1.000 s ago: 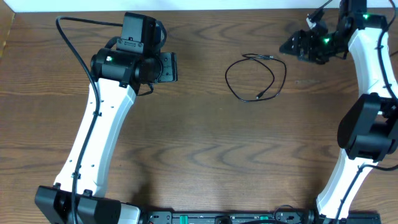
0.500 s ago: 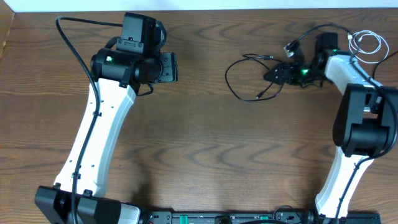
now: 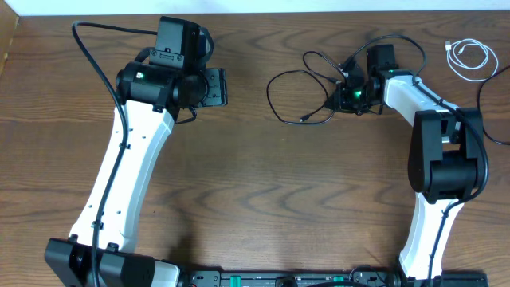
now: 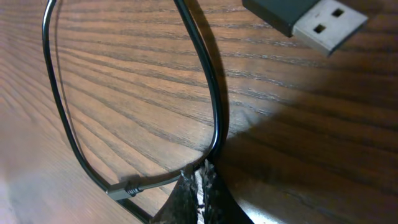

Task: Untangle cables

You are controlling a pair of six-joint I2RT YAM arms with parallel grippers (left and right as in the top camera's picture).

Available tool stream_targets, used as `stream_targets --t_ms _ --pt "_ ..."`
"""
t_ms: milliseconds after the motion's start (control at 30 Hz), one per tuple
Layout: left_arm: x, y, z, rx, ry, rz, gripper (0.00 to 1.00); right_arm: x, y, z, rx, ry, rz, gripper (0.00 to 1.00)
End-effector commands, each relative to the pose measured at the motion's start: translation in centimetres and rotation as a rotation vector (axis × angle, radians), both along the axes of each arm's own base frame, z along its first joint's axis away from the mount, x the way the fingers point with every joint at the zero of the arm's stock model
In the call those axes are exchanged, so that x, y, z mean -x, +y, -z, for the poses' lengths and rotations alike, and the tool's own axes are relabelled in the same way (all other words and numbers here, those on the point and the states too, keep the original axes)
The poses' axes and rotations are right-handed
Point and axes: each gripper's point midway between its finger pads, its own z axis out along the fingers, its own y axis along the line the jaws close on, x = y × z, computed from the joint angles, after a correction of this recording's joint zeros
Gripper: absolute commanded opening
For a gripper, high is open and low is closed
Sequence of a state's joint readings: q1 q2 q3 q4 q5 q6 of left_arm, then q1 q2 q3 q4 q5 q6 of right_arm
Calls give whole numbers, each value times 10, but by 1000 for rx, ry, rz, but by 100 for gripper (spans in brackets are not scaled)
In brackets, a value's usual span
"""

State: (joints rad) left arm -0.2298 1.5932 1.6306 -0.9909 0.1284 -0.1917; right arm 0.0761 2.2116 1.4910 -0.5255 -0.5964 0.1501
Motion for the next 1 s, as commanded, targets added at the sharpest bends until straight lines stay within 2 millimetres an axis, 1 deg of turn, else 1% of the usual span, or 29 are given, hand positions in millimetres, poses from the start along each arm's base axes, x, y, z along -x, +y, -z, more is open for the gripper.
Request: stream_targets --t_ms 0,33,67,100,133,167,200,233,267,333,367,400,467,500,533,567,600,700,733,800,833,867,900,933,967 --pt "2 2 -5 7 -7 -15 63 -5 2 -28 -66 -8 28 1" --pt "2 2 -5 7 -8 -15 63 -8 -1 -45 -71 -33 36 1" --pt "2 2 -5 6 -8 -15 63 -11 -4 -66 -73 -68 43 1" --pt "2 2 -5 7 -8 -15 63 -13 -10 -92 -75 -114 52 1" --pt "2 2 -5 7 -8 -15 63 -14 -14 -109 -76 -147 59 1" --pt "2 2 -5 7 -8 -15 63 -15 -19 -133 -78 -197 69 1" --pt "2 2 -5 7 -8 -15 63 -14 -26 -156 -79 -248 81 1" --pt "2 2 -5 7 -8 -15 63 -12 -37 -188 -78 -311 113 1" --pt "2 2 -5 6 -8 -15 63 -11 -45 -205 -72 -343 142 1" --pt "2 2 -5 6 -8 -15 63 -6 -71 -249 -52 -434 231 1" --pt "2 2 -5 6 -8 -15 63 1 -98 -287 -40 -520 315 1" --pt "2 2 -5 6 -8 -15 63 6 -111 -305 -39 -564 349 1" --pt "2 2 -5 6 -8 -15 63 15 -145 -339 -29 -654 435 1" --pt "2 2 -5 6 -8 -15 63 28 -180 -368 -8 -731 524 1" --pt "2 2 -5 6 -8 -15 63 38 -199 -382 -1 -763 581 1" --pt "2 2 -5 6 -8 -15 63 48 -216 -395 8 -794 630 1" --pt "2 2 -5 6 -8 -15 63 56 -228 -403 16 -816 659 1" --pt "2 2 -6 7 -9 -15 63 79 -262 -420 49 -861 753 1" --pt "2 2 -6 7 -9 -15 63 88 -280 -424 61 -870 802 1" --pt "2 2 -6 7 -9 -15 63 97 -299 -425 67 -870 858 1" --pt "2 2 -6 7 -9 -15 63 103 -313 -425 84 -868 894 1" --pt "2 2 -6 7 -9 -15 63 105 -317 -425 89 -868 906 1" --pt "2 2 -6 7 -9 -15 63 110 -329 -424 105 -867 937 1" --pt "2 2 -6 7 -9 -15 63 112 -335 -423 112 -865 953 1" --pt "2 2 -6 7 -9 -15 63 117 -349 -420 140 -857 999 1"
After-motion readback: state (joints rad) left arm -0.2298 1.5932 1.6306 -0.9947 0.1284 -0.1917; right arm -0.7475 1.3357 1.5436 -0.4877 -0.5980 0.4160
